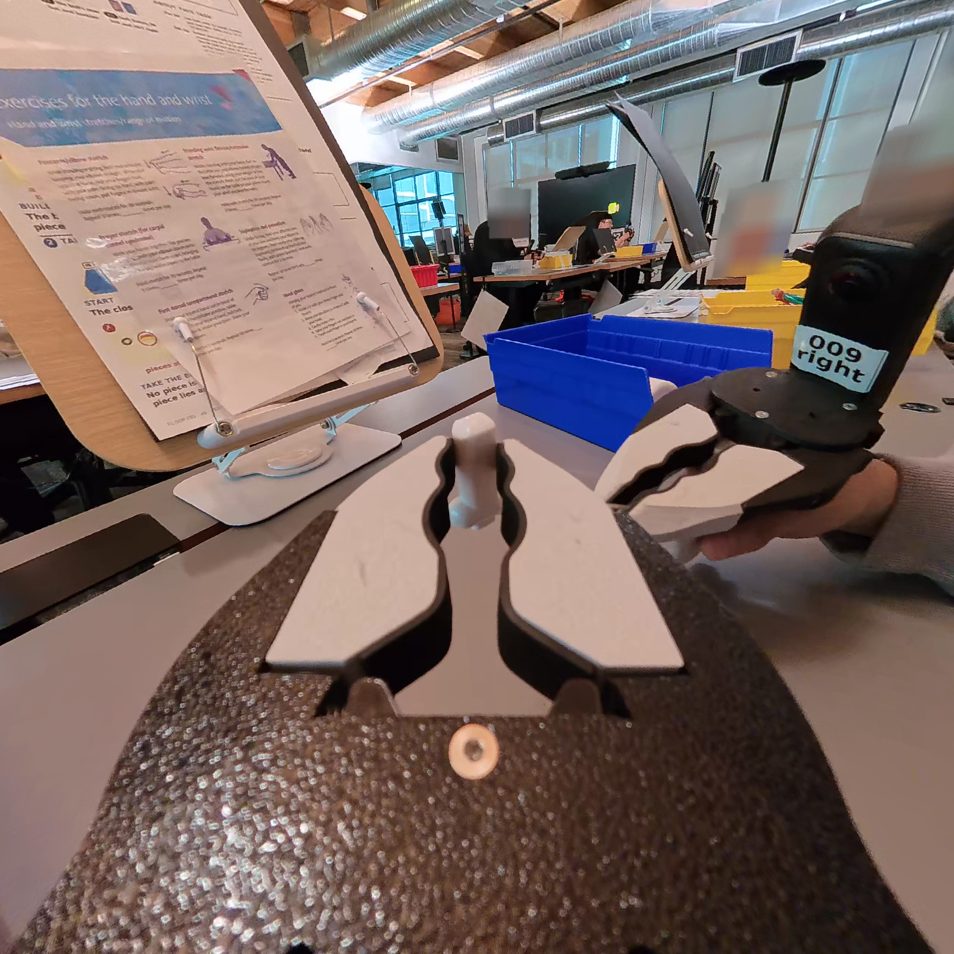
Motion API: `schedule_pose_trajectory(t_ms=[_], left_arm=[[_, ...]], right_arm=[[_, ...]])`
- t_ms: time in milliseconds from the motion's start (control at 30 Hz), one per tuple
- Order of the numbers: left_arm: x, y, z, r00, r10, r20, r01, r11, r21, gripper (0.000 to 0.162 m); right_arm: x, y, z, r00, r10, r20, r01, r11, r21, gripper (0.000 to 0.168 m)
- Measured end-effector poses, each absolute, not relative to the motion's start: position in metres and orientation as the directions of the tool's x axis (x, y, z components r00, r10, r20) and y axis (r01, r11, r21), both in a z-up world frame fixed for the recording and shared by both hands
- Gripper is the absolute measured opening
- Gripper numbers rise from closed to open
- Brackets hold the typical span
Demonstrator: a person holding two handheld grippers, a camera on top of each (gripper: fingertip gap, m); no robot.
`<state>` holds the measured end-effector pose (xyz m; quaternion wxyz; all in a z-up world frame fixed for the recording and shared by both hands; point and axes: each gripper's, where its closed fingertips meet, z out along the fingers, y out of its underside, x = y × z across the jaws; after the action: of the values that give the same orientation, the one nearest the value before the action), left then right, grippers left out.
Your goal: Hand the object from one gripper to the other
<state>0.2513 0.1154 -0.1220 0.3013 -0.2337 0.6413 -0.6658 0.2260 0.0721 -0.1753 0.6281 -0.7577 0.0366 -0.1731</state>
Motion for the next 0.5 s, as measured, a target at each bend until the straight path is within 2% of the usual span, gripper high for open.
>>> schedule_pose_trajectory(t_ms=[133,267,333,500], left_arm=[[0.2510,0.1154,-0.1215,-0.711,-0.699,-0.071,0.101,-0.001,-0.995,0.014],[0.2515,0.1152,-0.1226,-0.712,-0.699,-0.071,0.097,0.002,-0.995,0.015],[0.2520,0.1151,-0.1236,-0.711,-0.700,-0.071,0.095,0.005,-0.996,0.015],[0.2520,0.1143,-0.1243,-0.714,-0.697,-0.069,0.092,0.005,-0.996,0.015]], right_arm=[[0.2269,0.0712,-0.1733,0.935,-0.281,0.219,0.165,-0.201,-0.966,0.001],[0.2285,0.0698,-0.1714,0.935,-0.290,0.202,0.152,-0.187,-0.971,0.001],[0.2282,0.0695,-0.1688,0.936,-0.293,0.193,0.150,-0.164,-0.975,0.007],[0.2291,0.0691,-0.1696,0.936,-0.294,0.192,0.146,-0.171,-0.974,0.002]])
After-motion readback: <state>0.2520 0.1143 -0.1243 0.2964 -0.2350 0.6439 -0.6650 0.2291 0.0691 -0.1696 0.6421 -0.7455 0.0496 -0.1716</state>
